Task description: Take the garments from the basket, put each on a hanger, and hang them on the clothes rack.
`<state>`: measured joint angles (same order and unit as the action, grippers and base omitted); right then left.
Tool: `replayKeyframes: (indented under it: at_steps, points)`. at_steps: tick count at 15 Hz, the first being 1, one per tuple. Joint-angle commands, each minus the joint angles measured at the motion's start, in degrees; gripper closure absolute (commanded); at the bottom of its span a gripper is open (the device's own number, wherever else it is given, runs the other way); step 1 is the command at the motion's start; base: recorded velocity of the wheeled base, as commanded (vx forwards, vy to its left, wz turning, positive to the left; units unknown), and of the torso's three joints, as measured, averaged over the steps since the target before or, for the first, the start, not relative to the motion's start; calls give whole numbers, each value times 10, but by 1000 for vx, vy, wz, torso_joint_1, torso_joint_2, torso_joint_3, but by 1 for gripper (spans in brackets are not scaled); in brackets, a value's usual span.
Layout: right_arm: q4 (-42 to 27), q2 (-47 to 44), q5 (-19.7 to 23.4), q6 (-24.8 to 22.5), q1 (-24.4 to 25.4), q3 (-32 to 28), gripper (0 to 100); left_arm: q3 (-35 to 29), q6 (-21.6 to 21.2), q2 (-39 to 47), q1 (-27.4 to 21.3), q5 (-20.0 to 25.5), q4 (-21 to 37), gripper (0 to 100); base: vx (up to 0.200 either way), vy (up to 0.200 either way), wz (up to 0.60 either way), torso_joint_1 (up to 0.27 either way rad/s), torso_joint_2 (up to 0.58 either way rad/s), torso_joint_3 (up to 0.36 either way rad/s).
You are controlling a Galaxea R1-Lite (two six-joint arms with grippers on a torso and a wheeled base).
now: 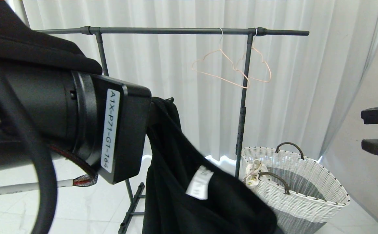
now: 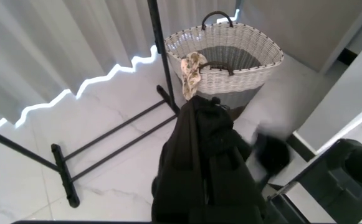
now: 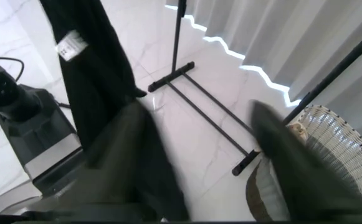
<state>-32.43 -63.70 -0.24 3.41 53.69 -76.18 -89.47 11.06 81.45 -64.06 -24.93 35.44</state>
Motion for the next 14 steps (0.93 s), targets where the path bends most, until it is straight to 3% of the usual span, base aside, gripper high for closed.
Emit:
replayKeyframes:
  at_steps: [1, 5, 7, 8, 10, 12, 14]
  points:
    - [1, 4, 1, 0, 0, 4, 0, 1, 0, 2, 0, 0, 0, 100, 0, 0, 0, 0, 0, 0]
    - [2, 21, -2, 0, -31, 15, 0, 19, -1, -1, 8, -7, 1, 100, 0, 0, 0, 0, 0, 0]
    - [-1, 26, -5, -1, -117, 23, 0, 64, -6, -11, 66, -39, 1, 100, 0, 0, 0, 0, 0, 0]
    - [-7, 22, -15, -3, -184, 31, 0, 87, -6, -23, 87, -60, 1, 100, 0, 0, 0, 0, 0, 0]
    - [-16, -1, -86, -51, -324, 61, 0, 141, -12, -64, 125, -69, 1, 100, 0, 0, 0, 0, 0, 0]
    - [2, -19, -114, -119, -434, 101, 0, 194, -24, -107, 155, -69, 1, 100, 0, 0, 0, 0, 0, 0]
    - [76, -27, -116, -142, -473, 164, 0, 235, -24, -139, 172, -68, 1, 100, 0, 0, 0, 0, 0, 0]
